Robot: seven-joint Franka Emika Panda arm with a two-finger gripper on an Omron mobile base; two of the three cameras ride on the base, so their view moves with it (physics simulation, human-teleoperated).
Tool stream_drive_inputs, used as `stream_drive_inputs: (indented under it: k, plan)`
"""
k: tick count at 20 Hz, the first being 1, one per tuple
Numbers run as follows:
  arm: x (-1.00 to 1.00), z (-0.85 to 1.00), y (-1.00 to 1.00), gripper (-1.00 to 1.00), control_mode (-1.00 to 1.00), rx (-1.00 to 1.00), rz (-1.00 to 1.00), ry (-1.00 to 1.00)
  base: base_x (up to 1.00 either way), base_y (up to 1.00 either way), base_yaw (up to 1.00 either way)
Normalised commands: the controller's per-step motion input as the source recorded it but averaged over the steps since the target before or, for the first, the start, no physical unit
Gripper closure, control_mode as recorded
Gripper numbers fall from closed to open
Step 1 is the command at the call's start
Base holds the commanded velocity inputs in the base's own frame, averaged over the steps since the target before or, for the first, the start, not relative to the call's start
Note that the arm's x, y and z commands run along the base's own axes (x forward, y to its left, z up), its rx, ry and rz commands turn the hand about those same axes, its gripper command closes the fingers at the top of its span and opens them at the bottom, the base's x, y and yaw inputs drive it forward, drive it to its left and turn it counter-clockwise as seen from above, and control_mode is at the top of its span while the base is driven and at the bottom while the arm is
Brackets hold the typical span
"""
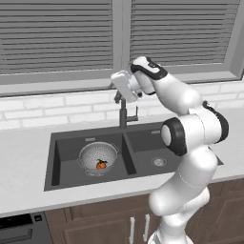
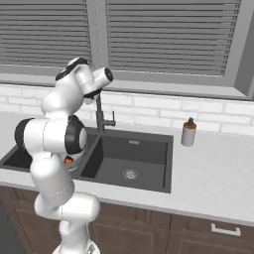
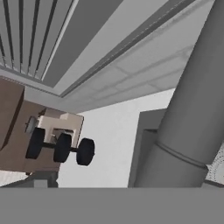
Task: Put the colander in the sink, put the orange in the colander, and turn on the sink faucet and pour water over the colander.
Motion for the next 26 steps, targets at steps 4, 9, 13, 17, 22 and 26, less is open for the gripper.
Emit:
stream_drive_inputs:
  k: [4,9,13,17,22,26]
  plan:
    - [0.52,-0.14,1.0,-1.0,-1.0,0.0,0.0,0.0,0.0,0.0,0.0]
    - [0.4,-0.12,0.97,-1.0,-1.0,0.0,0.0,0.01,0.0,0.0,0.0]
    - [0.27,-0.07,0.78,-1.0,-1.0,0.0,0.0,0.01,0.0,0.0,0.0]
    - [0.0,0.0,0.36,-1.0,-1.0,0.0,0.0,0.0,0.0,0.0,0.0]
    - [-0.6,0.19,-0.23,-1.0,-1.0,0.0,-0.03,0.0,0.0,0.0,0.0]
    - [-0.68,0.27,-0.64,-1.0,-1.0,0.0,-0.08,0.0,0.0,0.0,0.0]
